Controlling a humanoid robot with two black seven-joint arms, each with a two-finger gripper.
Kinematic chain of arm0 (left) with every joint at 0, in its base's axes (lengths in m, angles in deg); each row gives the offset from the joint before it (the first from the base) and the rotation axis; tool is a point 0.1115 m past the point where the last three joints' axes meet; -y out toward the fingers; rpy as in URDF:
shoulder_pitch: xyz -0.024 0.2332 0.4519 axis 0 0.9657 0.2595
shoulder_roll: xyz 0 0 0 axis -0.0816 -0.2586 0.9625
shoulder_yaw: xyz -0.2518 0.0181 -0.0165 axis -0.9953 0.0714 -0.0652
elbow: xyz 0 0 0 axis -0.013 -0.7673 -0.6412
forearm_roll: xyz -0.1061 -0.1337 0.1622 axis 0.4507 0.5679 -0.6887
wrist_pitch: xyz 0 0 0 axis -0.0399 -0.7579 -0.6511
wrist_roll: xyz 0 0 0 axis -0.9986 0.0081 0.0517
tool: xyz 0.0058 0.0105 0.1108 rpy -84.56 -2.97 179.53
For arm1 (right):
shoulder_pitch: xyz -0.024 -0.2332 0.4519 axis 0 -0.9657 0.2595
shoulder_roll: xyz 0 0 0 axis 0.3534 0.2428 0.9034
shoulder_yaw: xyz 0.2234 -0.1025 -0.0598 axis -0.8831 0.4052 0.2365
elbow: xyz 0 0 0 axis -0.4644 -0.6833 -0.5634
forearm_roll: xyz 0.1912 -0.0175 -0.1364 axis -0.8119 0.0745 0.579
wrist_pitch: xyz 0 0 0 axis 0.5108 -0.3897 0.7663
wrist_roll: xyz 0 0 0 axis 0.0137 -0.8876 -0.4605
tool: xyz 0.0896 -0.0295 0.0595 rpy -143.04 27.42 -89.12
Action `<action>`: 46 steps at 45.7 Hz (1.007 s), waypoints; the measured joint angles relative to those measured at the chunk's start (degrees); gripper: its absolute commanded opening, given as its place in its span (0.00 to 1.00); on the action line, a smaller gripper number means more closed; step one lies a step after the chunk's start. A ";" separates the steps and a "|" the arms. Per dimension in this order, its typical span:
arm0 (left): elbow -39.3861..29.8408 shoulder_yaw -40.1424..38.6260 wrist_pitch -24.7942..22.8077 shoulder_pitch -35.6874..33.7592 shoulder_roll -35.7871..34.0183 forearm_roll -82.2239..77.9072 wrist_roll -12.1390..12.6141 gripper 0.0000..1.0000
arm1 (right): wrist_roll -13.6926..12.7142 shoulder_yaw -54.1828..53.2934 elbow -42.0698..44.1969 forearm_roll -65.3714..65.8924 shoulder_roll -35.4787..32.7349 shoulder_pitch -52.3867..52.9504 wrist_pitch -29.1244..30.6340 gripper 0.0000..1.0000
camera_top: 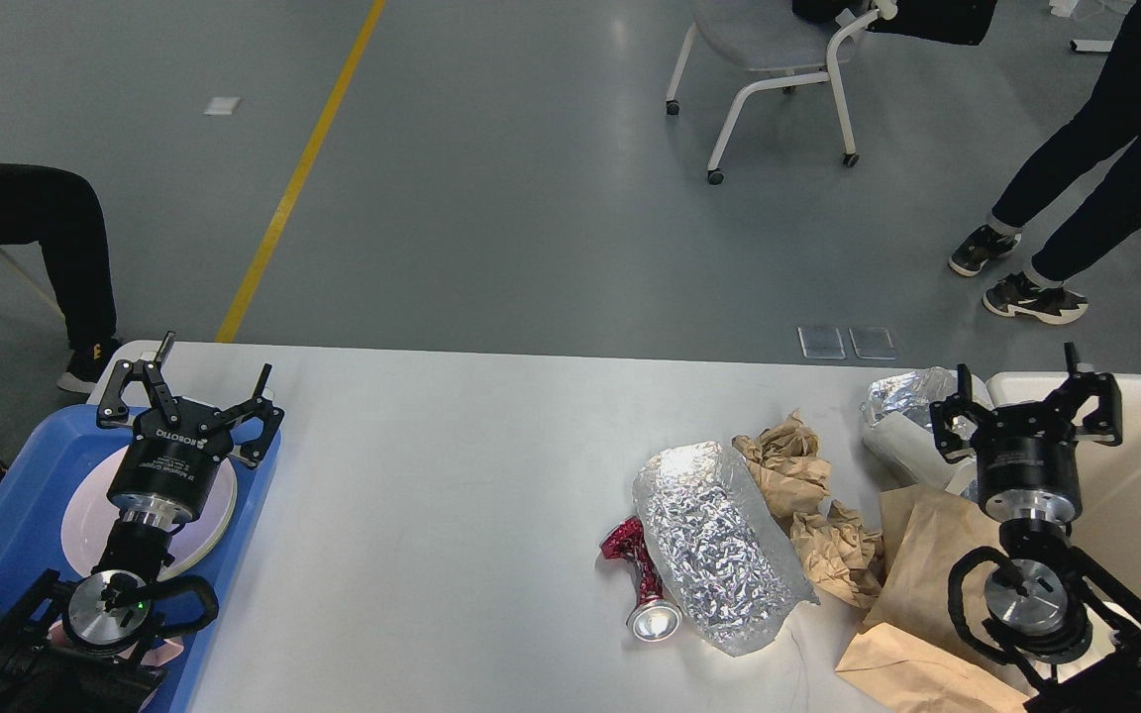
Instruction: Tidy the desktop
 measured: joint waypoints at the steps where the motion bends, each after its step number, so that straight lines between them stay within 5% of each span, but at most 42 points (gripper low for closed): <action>1: 0.00 0.00 -0.01 0.00 0.00 0.00 0.00 0.96 | -0.17 -0.20 0.06 -1.05 -0.58 0.02 0.03 1.00; 13: 0.00 0.00 -0.04 0.00 -0.16 0.00 0.00 0.96 | -4.18 1.62 0.15 -9.60 -7.47 -0.26 0.34 1.00; 46: 0.00 0.00 -0.13 0.00 -0.18 0.00 0.18 0.96 | -4.42 2.47 -0.21 -9.97 -7.11 -1.04 1.47 1.00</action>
